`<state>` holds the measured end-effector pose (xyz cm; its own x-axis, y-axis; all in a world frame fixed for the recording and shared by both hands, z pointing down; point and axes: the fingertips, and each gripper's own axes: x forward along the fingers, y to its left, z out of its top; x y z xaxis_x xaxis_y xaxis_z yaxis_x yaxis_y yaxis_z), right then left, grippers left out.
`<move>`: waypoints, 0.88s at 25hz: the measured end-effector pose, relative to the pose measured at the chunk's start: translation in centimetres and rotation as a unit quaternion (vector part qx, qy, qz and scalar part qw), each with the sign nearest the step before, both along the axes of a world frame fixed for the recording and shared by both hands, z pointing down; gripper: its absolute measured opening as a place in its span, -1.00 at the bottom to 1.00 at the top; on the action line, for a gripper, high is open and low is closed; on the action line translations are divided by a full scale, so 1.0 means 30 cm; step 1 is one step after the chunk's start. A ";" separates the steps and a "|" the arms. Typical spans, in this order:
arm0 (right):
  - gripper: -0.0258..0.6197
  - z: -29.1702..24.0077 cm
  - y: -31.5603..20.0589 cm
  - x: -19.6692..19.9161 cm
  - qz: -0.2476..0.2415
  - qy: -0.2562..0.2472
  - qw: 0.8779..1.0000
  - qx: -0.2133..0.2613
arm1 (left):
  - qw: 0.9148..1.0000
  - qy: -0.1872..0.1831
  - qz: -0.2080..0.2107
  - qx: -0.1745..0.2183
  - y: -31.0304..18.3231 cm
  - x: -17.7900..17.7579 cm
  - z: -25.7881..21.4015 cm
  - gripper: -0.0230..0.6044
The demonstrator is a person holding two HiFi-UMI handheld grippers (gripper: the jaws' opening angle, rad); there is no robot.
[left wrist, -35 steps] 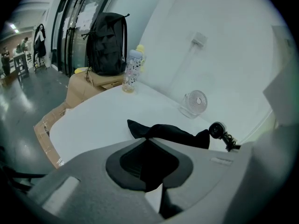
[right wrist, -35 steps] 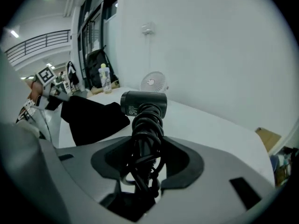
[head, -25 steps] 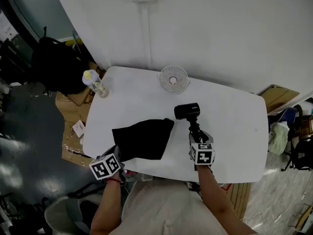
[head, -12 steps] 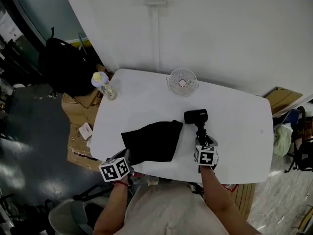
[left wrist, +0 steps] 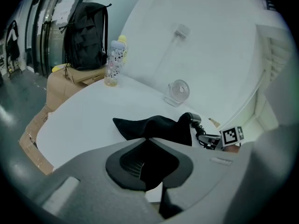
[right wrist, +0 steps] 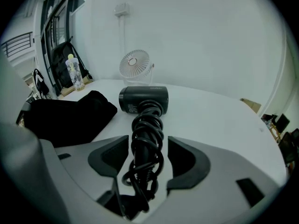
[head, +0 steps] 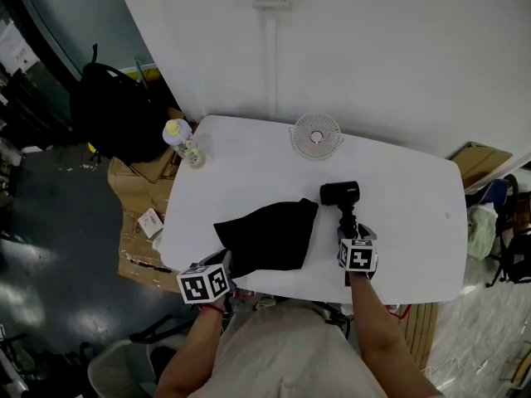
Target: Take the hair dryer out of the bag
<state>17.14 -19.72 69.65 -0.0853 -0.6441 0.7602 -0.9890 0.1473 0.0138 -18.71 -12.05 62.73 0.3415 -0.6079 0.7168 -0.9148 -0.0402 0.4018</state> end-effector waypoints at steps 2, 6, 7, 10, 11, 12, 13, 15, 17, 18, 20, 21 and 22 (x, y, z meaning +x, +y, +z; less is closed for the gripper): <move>-0.03 -0.030 -0.004 -0.002 -0.006 -0.003 1.000 0.016 | 1.000 0.003 0.011 0.002 0.005 0.009 0.002 -0.86; -0.01 -0.121 0.020 -0.027 -0.014 -0.019 0.999 0.049 | 0.999 0.002 0.032 0.012 0.012 0.022 0.001 -0.86; -0.01 -0.146 0.032 -0.040 -0.015 -0.028 0.998 0.058 | 0.999 0.002 0.038 0.017 0.013 0.025 -0.002 -0.86; -0.01 -0.222 0.077 -0.097 -0.018 -0.056 0.995 0.085 | 0.998 0.010 0.056 0.030 0.010 0.033 -0.016 -0.85; -0.01 -0.246 0.093 -0.120 -0.021 -0.064 0.993 0.092 | 0.997 0.012 0.062 0.035 0.010 0.035 -0.023 -0.82; -0.01 -0.271 0.109 -0.143 -0.025 -0.072 0.992 0.100 | 0.997 0.012 0.069 0.041 0.010 0.037 -0.033 -0.71; -0.01 -0.296 0.126 -0.167 -0.031 -0.079 0.991 0.107 | 0.996 0.009 0.076 0.048 0.011 0.040 -0.047 -0.56; -0.01 -0.343 0.159 -0.211 -0.041 -0.093 0.988 0.118 | 0.994 0.001 0.089 0.067 0.012 0.042 -0.084 -0.43; -0.01 -0.388 0.190 -0.248 -0.051 -0.105 0.985 0.128 | 0.991 -0.004 0.100 0.090 0.016 0.044 -0.130 -0.40; -0.01 -0.410 0.205 -0.263 -0.054 -0.109 0.984 0.133 | 0.989 -0.005 0.106 0.102 0.019 0.046 -0.153 -0.39; -0.01 -0.452 0.231 -0.288 -0.058 -0.117 0.981 0.145 | 0.985 -0.005 0.118 0.125 0.026 0.056 -0.201 -0.39; -0.01 -0.470 0.243 -0.298 -0.058 -0.120 0.980 0.150 | 0.983 -0.003 0.125 0.135 0.029 0.064 -0.224 -0.39; -0.01 -0.488 0.253 -0.305 -0.058 -0.125 0.978 0.155 | 0.981 0.001 0.132 0.145 0.032 0.076 -0.247 -0.39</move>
